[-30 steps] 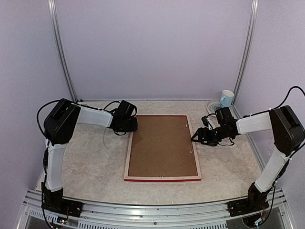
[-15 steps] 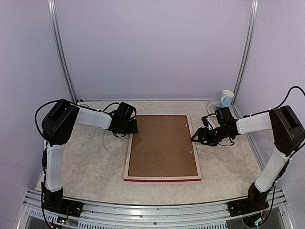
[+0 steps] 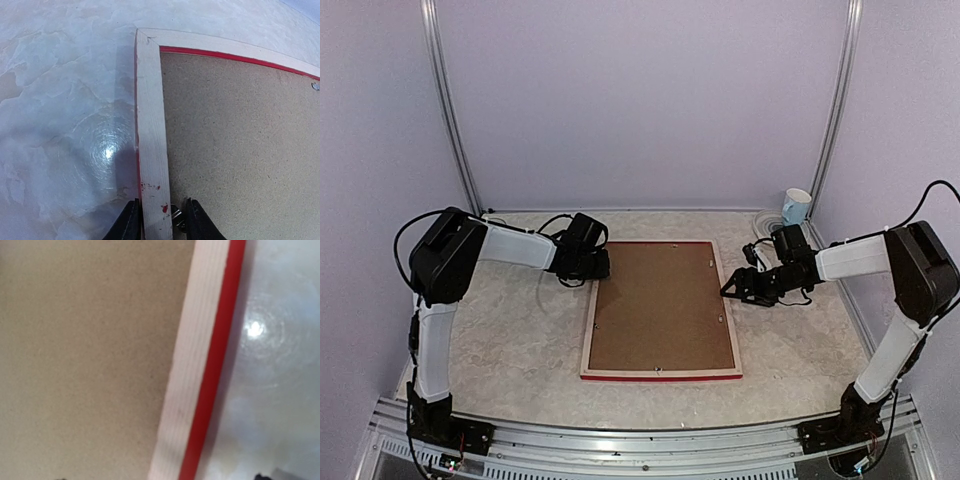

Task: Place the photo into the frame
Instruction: Press the fastener onto the backboard.

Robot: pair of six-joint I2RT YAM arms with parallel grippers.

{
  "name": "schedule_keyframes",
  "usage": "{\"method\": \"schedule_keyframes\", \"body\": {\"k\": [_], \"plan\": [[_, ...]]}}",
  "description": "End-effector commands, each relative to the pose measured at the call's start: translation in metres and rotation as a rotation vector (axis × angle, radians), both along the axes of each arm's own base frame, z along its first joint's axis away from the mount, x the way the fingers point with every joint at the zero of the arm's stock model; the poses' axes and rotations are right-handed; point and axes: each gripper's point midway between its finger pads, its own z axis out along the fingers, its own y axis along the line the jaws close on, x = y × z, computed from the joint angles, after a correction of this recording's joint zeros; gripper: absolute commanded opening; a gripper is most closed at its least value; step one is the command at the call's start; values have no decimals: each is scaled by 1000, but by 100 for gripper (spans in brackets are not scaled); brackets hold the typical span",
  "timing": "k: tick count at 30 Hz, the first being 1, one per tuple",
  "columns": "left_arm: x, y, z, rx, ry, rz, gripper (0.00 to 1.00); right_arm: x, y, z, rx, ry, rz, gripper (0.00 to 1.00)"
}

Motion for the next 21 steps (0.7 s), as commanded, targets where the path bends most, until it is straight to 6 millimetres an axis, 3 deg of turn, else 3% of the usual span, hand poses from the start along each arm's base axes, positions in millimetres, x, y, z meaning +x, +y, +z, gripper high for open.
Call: {"method": "schedule_keyframes", "body": {"k": [1,6,14,21], "plan": [[2,-4,-6,3,16,-9,33,3,0,-2,11,2,-2,80],[3,-6,-10,1,25,-13,33,3,0,-1,11,3,-2,80],[2,-5,-13,10,35,-7,20,3,0,-1,10,1,-1,80],[3,-4,-10,11,30,-6,18,3,0,0,13,2,-1,80]]}}
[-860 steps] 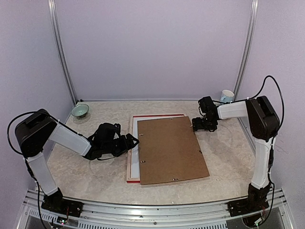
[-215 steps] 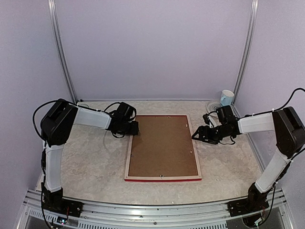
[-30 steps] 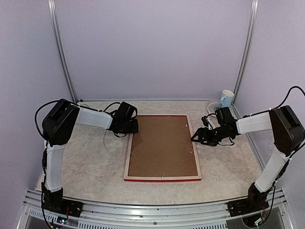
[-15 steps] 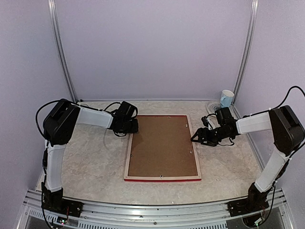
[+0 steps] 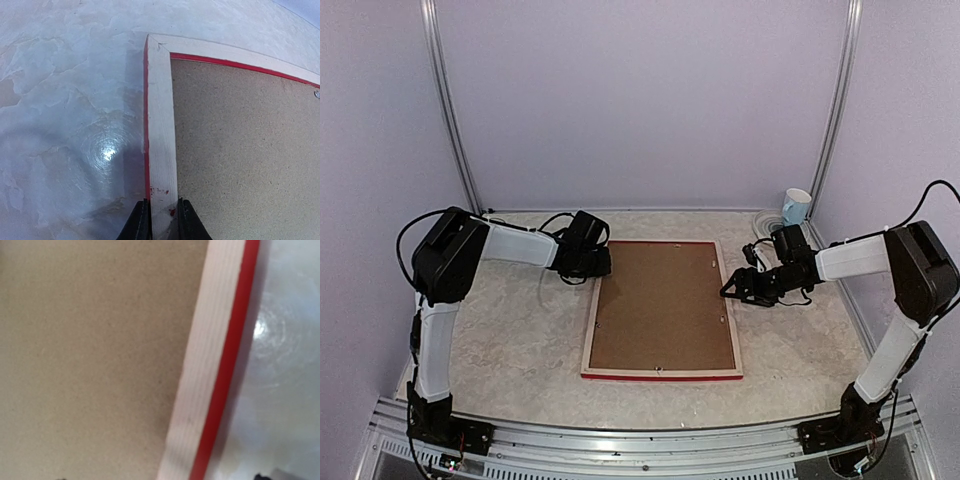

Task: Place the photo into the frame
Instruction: Press the fastener onto the backboard.

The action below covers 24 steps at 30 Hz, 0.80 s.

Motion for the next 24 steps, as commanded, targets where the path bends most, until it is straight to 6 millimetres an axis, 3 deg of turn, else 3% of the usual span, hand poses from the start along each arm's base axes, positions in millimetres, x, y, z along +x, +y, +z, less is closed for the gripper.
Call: {"method": "schedule_keyframes", "body": {"k": [1,4,11,17,24], "plan": [[-5,-3,-11,15,32,-19,21,3,0,0,11,0,-2,80],[-5,-4,-6,0,16,-23,27,3,-1,-2,9,2,-4,80],[-3,-5,34,-57,-81,-19,40,5,-1,-1,2,0,-5,80],[-3,-6,57,-73,-121,-16,51,4,-2,1,-1,-11,-1,81],[-10,-9,74,-102,-154,-16,63,7,-7,19,-28,-86,-8,82]]}}
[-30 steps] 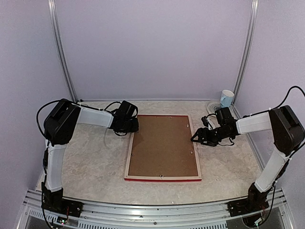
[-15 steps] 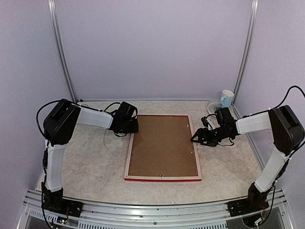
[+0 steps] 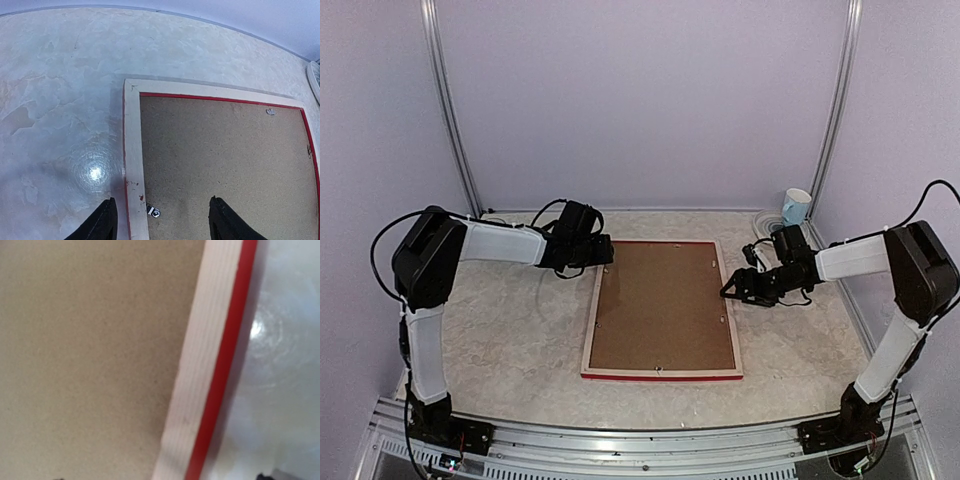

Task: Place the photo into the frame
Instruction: Press the fastener onto the backboard, then move the photo frame to the center of the board.

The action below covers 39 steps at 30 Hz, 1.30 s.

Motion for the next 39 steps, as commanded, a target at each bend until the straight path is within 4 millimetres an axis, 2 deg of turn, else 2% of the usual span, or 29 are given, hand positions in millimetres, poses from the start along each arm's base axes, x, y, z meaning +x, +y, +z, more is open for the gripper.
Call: {"method": "schedule_keyframes", "body": {"k": [1,8,13,19,23,29,39], "plan": [[-5,-4,22,-27,-49,0,65,8,-9,25,-29,-100,-18,83],[-19,2,21,-19,-43,12,86,23,-20,55,-88,-198,-68,82],[-33,17,15,-12,-34,50,99,34,-25,68,-124,-241,-101,82],[-52,43,23,-33,-60,123,99,48,-17,75,-146,-277,-108,82],[-60,46,18,-19,-38,116,99,62,-6,71,-155,-267,-96,82],[-66,37,11,-38,-27,68,98,81,-2,64,-187,-259,-104,81],[-79,2,-9,-74,8,-45,88,116,8,40,-238,-217,-82,80]]}}
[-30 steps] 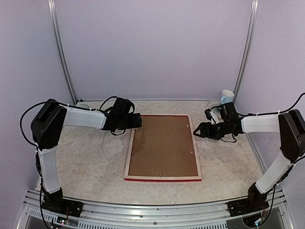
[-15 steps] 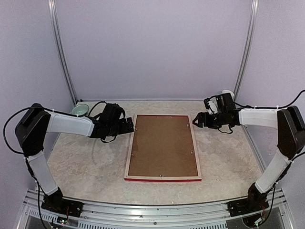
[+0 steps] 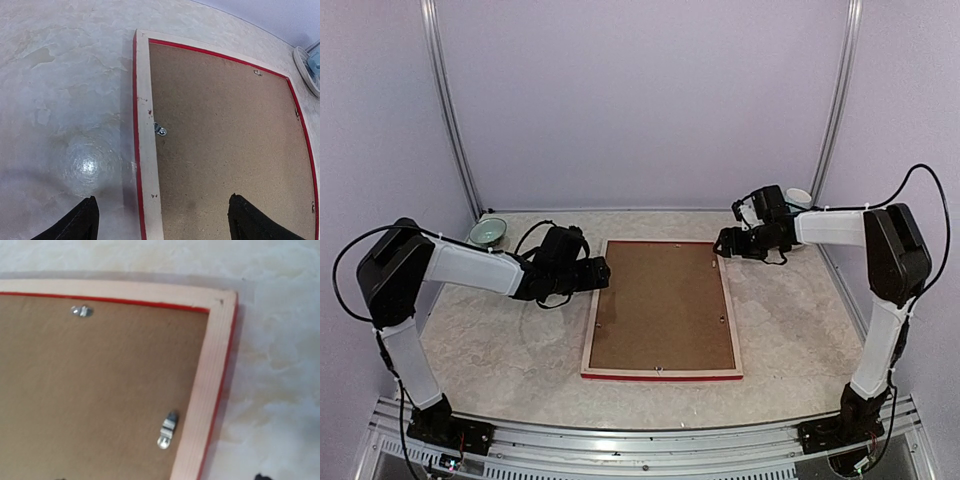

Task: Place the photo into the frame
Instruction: Move the photo frame to the center of the board.

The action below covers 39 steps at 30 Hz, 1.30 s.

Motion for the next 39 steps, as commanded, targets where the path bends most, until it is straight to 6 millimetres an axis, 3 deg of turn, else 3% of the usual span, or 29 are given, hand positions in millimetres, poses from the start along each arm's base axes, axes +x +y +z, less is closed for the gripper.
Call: {"method": "schedule_keyframes", "body": {"k": [1,5,12,21,31,39], "plan": [[-5,-22,-13,-12,20,-63,87,8,4,-13,-27,30,8,80],[-5,-27,-25,23,39,-64,83,21,5,-25,-58,52,-1,79],[-1,-27,-28,49,33,-61,75,27,1,-40,-95,57,-11,79],[-8,-27,-53,66,72,-70,68,33,3,-63,-100,78,-14,76],[-20,-27,-63,72,92,-79,60,43,4,-53,-83,52,-44,72],[-32,-29,-69,74,107,-94,43,44,4,-54,-88,56,-57,68]]}}
